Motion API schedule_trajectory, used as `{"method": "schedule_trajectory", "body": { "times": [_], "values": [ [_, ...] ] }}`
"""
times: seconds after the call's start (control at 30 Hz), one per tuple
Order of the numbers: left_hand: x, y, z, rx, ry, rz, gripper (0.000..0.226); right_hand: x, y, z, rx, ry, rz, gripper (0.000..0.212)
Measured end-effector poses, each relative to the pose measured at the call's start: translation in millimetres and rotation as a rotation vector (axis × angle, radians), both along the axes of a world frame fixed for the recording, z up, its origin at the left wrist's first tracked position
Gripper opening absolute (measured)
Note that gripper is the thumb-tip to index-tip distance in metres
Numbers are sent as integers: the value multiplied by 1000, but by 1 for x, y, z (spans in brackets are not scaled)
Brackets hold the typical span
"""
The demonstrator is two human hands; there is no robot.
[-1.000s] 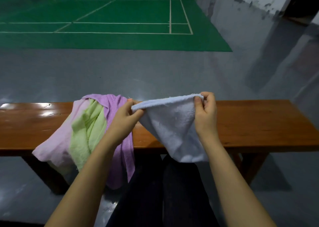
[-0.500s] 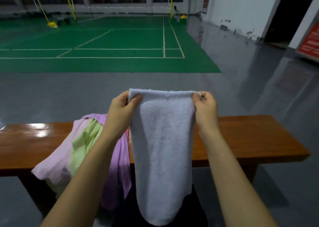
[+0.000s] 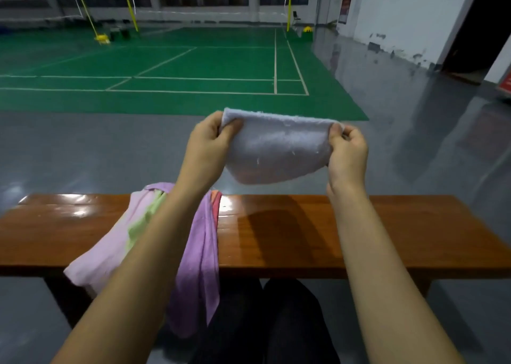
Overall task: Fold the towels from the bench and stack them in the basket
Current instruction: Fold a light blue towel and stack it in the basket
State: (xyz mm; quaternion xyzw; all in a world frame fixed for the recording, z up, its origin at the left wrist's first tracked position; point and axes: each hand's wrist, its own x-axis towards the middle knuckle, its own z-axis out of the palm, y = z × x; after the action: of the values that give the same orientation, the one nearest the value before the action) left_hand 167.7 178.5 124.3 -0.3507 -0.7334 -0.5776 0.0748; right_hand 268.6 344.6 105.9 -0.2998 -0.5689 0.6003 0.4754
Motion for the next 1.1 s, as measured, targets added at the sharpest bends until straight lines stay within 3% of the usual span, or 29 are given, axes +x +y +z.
{"method": "schedule_trajectory", "body": {
  "times": [0.23, 0.33, 0.53, 0.8, 1.1],
  "values": [
    [27, -42, -167, -444, -150, 3, 25, 46, -41, -168, -219, -161, 50, 10],
    [34, -53, -208, -491, -196, -16, 20, 52, -52, -205, -272, -222, 57, 10],
    [29, -45, -217, -442, -207, 51, 15, 37, -42, -218, -204, -308, 75, 11],
    [-31, -5, -213, -377, -193, 128, 20, -22, -9, -207, 52, -413, 110, 10],
    [-97, 52, -242, -529, -281, 262, 26, -94, 33, -223, 163, -671, 130, 11]
  ]
}}
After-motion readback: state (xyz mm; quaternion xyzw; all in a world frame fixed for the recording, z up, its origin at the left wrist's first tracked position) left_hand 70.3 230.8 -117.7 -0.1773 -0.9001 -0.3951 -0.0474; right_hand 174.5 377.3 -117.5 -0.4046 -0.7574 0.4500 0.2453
